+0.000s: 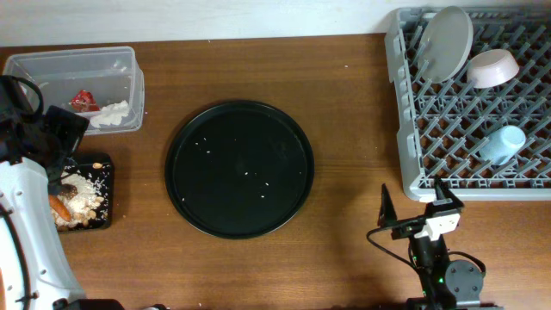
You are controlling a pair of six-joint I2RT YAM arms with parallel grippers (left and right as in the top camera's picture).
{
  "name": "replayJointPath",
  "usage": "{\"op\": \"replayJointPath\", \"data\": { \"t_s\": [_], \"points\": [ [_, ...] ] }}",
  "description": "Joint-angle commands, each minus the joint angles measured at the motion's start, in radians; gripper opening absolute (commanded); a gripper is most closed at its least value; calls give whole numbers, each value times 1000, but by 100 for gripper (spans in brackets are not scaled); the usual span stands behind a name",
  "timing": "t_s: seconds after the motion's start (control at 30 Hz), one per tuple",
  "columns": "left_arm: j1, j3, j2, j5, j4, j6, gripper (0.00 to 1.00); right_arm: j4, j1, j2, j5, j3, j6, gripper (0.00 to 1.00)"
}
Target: Sort waste into correct bins and load items into the dishwasher rack
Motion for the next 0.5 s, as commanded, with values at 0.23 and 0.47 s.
{"op": "replayJointPath", "data": {
  "t_s": [0.23, 0.47],
  "points": [
    [2, -3, 2, -11, -1, -8, 99, -137, 8, -12, 120, -25, -3, 98],
    [2, -3, 2, -11, -1, -8, 99, -137, 7, -12, 122, -25, -5, 98]
  ]
}}
